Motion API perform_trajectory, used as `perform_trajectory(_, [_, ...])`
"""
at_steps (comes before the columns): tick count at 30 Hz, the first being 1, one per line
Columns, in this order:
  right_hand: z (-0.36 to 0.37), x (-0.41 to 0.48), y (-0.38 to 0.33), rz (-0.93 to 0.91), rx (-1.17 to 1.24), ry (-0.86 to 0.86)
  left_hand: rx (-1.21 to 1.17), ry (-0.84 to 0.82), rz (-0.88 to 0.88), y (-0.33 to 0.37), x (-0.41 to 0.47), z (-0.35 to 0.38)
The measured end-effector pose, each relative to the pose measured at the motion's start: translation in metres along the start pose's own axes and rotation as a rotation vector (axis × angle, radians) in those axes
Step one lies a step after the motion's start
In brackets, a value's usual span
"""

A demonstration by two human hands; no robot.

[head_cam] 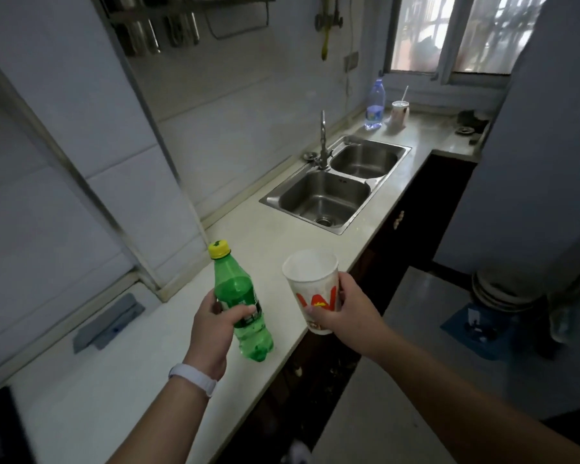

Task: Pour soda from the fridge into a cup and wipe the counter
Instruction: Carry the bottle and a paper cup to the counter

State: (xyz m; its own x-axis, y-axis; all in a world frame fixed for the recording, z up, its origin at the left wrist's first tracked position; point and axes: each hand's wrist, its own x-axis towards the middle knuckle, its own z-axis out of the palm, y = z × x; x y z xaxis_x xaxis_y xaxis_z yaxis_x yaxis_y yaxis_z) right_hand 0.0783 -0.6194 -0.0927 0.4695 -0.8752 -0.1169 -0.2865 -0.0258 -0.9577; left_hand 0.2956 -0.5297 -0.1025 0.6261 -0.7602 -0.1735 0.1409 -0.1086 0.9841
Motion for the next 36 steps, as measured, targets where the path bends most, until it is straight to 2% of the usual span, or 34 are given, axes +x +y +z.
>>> perform_trajectory(5, [0.019,0.05,0.012,0.07,-0.016,-0.049,-0.025,0.03,-0.044,-0.013,0.048,0.001])
perform_trajectory(14, [0.047,0.151,-0.004,0.037,-0.14,-0.092,-0.033,0.094,-0.021,0.002,0.14,-0.028])
perform_trajectory(27, [0.13,0.235,0.01,-0.121,-0.213,-0.271,-0.076,0.376,-0.088,-0.009,0.152,-0.093])
perform_trajectory(36, [0.15,0.303,0.038,-0.108,-0.228,-0.54,-0.105,0.624,-0.121,-0.004,0.167,-0.066])
